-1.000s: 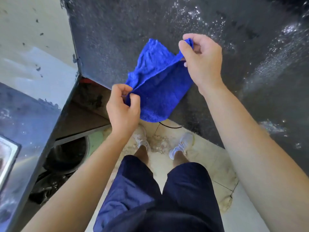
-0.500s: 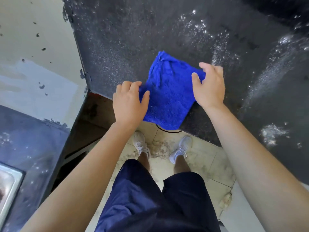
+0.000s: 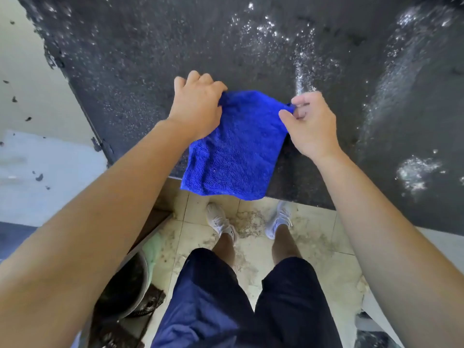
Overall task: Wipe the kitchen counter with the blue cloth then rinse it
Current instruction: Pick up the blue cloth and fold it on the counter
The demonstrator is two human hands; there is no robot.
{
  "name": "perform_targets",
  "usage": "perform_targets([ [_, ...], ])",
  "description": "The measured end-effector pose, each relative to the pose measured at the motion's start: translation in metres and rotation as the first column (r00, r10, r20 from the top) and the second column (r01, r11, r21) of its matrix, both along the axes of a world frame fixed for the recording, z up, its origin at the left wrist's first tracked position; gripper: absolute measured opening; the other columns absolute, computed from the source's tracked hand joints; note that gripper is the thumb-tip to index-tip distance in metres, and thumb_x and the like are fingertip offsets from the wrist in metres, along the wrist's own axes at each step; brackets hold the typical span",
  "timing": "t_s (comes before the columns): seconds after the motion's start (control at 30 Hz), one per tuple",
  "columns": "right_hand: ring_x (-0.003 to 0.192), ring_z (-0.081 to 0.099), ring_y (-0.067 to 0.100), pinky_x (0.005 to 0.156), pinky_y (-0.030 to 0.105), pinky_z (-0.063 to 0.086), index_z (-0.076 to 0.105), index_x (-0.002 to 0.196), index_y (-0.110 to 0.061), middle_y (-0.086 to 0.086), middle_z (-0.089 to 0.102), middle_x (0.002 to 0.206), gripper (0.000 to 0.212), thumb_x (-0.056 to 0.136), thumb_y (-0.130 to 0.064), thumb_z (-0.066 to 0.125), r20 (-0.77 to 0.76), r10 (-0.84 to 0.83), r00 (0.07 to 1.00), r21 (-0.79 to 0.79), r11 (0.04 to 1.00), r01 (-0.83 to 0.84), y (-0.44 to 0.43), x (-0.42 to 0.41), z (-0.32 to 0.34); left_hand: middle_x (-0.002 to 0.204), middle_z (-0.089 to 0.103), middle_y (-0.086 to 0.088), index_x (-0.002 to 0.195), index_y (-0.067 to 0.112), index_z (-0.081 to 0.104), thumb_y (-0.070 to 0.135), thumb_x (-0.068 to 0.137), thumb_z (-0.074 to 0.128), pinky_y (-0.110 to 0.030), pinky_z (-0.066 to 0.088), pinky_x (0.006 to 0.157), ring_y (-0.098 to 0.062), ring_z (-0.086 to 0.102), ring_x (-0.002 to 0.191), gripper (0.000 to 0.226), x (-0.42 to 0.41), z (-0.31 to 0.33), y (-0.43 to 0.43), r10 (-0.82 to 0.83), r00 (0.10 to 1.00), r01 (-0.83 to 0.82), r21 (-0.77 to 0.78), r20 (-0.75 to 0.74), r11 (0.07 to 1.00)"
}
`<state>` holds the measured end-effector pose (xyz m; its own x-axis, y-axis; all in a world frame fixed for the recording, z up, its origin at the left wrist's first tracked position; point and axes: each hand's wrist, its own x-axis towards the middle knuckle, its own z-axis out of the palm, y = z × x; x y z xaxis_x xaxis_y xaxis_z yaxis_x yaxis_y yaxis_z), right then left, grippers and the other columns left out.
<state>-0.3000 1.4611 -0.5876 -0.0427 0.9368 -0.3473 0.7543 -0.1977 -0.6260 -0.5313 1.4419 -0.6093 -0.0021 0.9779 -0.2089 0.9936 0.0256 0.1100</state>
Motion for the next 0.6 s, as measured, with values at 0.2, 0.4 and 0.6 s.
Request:
perform_targets([
  [0.2,0.067,0.053,0.003,0.074,0.027,0.05,0.074,0.107,-0.023,0.0,0.07,0.081,0.019,0.094,-0.017,0.062,-0.138,0.063,0.988,-0.046,0.996,-0.07,0.037,0.003,0.027,0.115,0.055,-0.015,0.11,0.011,0.065,0.002,0.084,0.053,-0.05,0.046,0.086,-0.037,0.047,0.107,0.03,-0.021,0.029,0.017,-0.001,0.969,-0.028,0.116,0.247,0.993],
  [0.4,0.071,0.058,0.001,0.073,0.017,0.049,0.069,0.103,-0.03,-0.018,0.065,0.084,0.022,0.087,-0.016,0.065,-0.275,0.052,0.96,0.224,0.974,0.012,0.075,-0.002,0.059,0.1,0.057,-0.002,0.104,0.016,0.064,0.008,0.079,0.053,-0.027,0.037,0.078,-0.024,0.049,0.096,0.029,-0.034,0.07,0.04,0.092,0.902,-0.225,0.279,0.422,0.934],
  [0.6,0.072,0.057,-0.003,0.084,0.008,0.043,0.072,0.117,-0.029,-0.014,0.062,0.093,0.031,0.089,-0.018,0.065,-0.035,0.25,0.968,0.221,0.946,-0.236,0.031,0.007,0.043,0.098,0.063,-0.004,0.097,0.015,0.069,0.003,0.075,0.06,-0.04,0.047,0.079,-0.031,0.053,0.098,0.026,-0.03,0.042,-0.009,0.042,0.918,-0.13,0.198,0.395,0.972],
])
